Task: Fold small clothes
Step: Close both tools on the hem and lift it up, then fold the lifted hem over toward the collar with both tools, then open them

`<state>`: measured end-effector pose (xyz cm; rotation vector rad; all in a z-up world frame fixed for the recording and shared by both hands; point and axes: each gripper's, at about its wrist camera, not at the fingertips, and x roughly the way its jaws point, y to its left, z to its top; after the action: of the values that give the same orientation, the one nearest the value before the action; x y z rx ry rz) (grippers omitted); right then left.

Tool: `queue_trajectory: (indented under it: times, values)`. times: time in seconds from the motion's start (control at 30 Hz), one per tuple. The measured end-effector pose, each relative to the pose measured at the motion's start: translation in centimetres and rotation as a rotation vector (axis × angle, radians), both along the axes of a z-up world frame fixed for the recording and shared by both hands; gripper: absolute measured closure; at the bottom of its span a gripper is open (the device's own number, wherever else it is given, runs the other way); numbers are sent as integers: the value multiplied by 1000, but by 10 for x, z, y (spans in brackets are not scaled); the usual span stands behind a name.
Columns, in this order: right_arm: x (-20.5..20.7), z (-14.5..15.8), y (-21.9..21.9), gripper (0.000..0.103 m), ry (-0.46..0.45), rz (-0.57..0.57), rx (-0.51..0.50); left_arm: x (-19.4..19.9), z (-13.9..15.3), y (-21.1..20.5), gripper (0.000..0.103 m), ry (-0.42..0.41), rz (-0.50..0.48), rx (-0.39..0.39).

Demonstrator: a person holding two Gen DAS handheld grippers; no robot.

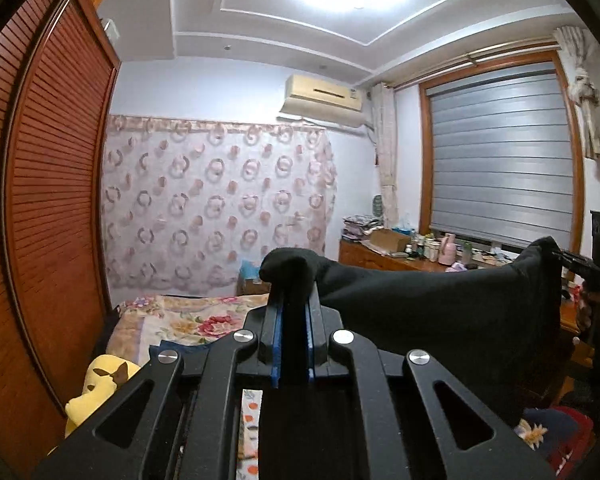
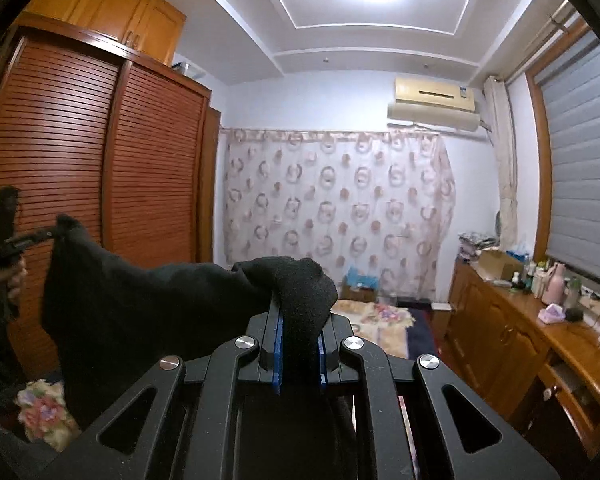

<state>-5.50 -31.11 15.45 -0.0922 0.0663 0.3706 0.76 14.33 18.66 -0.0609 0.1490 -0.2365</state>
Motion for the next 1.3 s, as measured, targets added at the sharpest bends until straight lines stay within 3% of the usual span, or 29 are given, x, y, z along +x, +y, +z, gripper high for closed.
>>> queue_trajectory:
  times: [0.07, 0.17, 0.33, 0.4, 0.47, 0.5, 0.53, 0.57, 0.6, 0.67, 0.7, 0.73, 0.87, 0.97, 1.1, 1.3]
  values:
    - [27, 0, 0, 91, 30, 2, 20, 22, -1, 2, 93, 16, 11, -6]
    - [75, -15, 23, 91, 58, -15, -17, 62, -19, -2, 93, 45, 52, 44]
    - [174, -50, 50, 90, 214, -67, -60, 151, -81, -6, 91, 181, 87, 82]
    - [220, -80, 63, 89, 311, -95, -79, 190, -116, -8, 89, 297, 87, 117]
    - [259, -118, 76, 73, 416, -86, -111, 215, -147, -6, 81, 415, 43, 87]
    - [273, -134, 81, 63, 462, -98, -117, 220, -161, -6, 72, 450, 26, 70]
    - [283, -149, 84, 63, 503, -119, -121, 222, -172, -7, 62, 467, 28, 76]
    - [291, -165, 87, 63, 540, -136, -121, 221, -182, -10, 59, 476, 31, 95]
    - [295, -176, 88, 63, 558, -136, -113, 218, -190, -14, 57, 482, 22, 111]
    - [293, -193, 90, 62, 585, -114, -95, 212, -202, -19, 42, 509, -6, 119]
    - [294, -196, 91, 59, 591, -112, -102, 207, -207, -20, 28, 519, -12, 116]
    - [296, -199, 88, 54, 593, -111, -112, 202, -209, -22, 24, 523, -15, 111]
    - [291, -205, 78, 44, 599, -107, -127, 183, -216, -33, 24, 546, -51, 122]
    - [295, -199, 65, 44, 606, -111, -128, 168, -227, -41, 24, 571, -31, 156]
    - [266, -208, 53, 44, 631, -108, -85, 154, -249, -49, 24, 619, -53, 145]
    - [256, -222, 46, 44, 688, -112, -59, 142, -278, -61, 23, 687, -91, 164]
